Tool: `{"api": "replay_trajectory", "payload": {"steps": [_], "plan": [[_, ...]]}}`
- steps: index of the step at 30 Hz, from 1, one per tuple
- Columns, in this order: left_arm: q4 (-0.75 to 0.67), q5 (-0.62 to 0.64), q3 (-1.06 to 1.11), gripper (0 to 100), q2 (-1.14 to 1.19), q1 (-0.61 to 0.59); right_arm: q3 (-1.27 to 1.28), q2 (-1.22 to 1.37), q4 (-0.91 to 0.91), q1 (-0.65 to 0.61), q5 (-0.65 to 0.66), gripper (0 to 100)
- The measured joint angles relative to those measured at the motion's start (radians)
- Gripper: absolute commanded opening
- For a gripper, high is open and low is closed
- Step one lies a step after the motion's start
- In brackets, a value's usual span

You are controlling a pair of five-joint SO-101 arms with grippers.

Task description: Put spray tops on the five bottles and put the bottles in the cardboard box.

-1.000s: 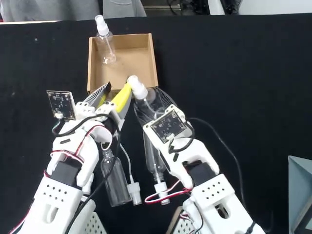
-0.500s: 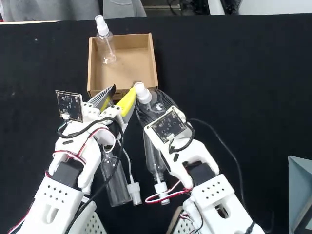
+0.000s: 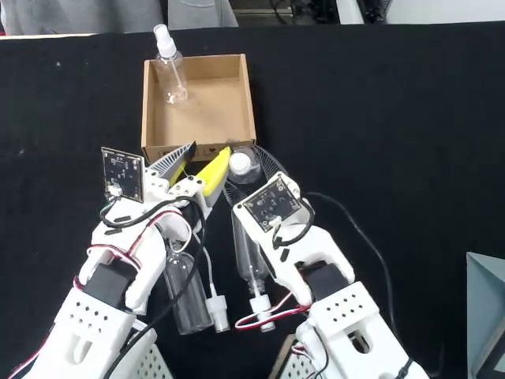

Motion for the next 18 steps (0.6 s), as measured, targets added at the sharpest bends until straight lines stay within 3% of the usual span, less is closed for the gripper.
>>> {"api": "replay_trajectory", "payload": {"steps": [18], "plan": [[0.023,0.000,0.009,20,0.015,-0.143,-0.003,-0.002,-0.002,0.014,0.000,1.1]]}}
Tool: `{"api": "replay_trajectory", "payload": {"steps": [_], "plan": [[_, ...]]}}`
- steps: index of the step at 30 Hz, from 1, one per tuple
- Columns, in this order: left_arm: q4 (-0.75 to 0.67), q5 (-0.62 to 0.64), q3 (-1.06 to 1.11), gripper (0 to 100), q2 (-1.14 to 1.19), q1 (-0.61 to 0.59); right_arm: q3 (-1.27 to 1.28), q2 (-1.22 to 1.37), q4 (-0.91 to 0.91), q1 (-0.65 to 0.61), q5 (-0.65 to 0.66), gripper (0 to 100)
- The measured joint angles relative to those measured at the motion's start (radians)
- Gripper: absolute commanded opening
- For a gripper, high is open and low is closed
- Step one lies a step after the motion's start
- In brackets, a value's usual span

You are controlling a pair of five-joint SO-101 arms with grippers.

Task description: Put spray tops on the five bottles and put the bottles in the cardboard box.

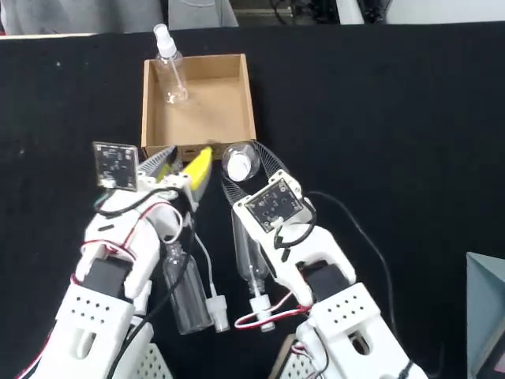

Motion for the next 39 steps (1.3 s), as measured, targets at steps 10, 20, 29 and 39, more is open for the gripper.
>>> {"api": "replay_trajectory", "payload": {"steps": [10,20,29,39], "plan": [[0.006,-0.002,-0.061,20,0.000,-0.123,0.000,0.000,0.000,0.000,0.000,1.1],[0.008,-0.002,-0.061,20,0.000,-0.270,0.000,0.000,0.000,0.000,0.000,1.1],[0.147,-0.002,-0.061,20,0.000,-0.436,0.000,0.000,0.000,0.000,0.000,1.1],[0.338,-0.002,-0.061,20,0.000,-0.559,0.000,0.000,0.000,0.000,0.000,1.1]]}}
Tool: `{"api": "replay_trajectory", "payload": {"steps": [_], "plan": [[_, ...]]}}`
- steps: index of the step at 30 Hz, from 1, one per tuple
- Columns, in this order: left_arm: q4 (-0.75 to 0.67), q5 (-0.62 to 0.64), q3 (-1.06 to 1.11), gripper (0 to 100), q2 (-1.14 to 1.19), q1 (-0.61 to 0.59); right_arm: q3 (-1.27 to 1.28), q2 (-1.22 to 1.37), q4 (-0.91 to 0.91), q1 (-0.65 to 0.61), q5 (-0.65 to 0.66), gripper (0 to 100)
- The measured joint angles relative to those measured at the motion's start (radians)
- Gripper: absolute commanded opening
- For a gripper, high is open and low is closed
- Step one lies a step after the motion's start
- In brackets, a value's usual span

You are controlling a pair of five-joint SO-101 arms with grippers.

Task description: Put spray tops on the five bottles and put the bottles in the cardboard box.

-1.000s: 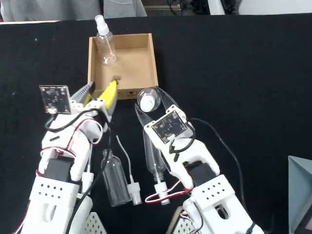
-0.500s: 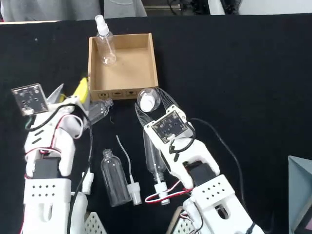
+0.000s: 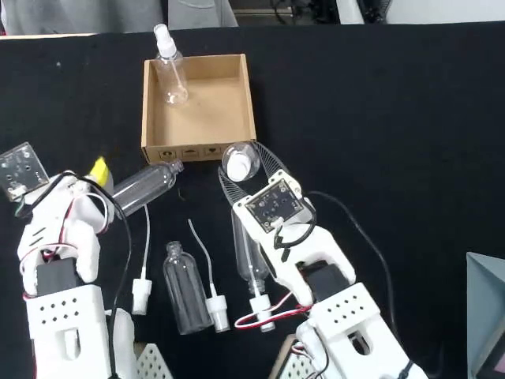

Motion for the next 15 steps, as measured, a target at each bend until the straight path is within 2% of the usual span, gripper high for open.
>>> {"api": "replay_trajectory", "payload": {"steps": [11,15], "plan": [[0.043,0.000,0.115,20,0.000,-0.002,0.000,0.000,0.005,0.000,0.000,1.1],[0.043,0.000,0.152,20,0.000,-0.002,-0.009,0.000,0.106,0.000,0.000,1.1]]}}
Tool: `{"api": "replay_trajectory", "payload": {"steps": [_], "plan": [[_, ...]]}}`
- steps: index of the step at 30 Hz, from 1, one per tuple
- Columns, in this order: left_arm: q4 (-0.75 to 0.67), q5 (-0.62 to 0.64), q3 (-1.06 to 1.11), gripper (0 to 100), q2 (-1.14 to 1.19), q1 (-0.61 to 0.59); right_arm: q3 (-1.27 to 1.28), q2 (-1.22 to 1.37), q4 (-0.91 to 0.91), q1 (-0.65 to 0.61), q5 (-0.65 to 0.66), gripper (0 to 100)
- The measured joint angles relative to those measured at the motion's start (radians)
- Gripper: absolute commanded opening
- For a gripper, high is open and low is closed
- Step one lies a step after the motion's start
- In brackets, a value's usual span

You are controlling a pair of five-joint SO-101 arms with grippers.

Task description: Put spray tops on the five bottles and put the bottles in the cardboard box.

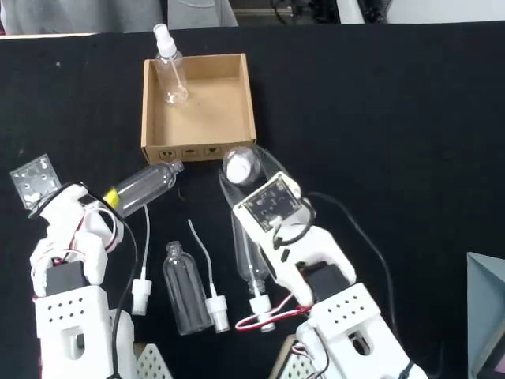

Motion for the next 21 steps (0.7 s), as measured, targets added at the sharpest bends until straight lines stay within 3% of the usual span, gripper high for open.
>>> {"api": "replay_trajectory", "payload": {"steps": [6,21], "plan": [[0.000,-0.046,0.012,20,0.000,0.000,-0.100,0.000,0.201,0.000,0.000,1.1],[-0.098,-0.063,0.075,20,0.000,-0.055,-0.457,0.000,0.477,0.000,0.000,1.1]]}}
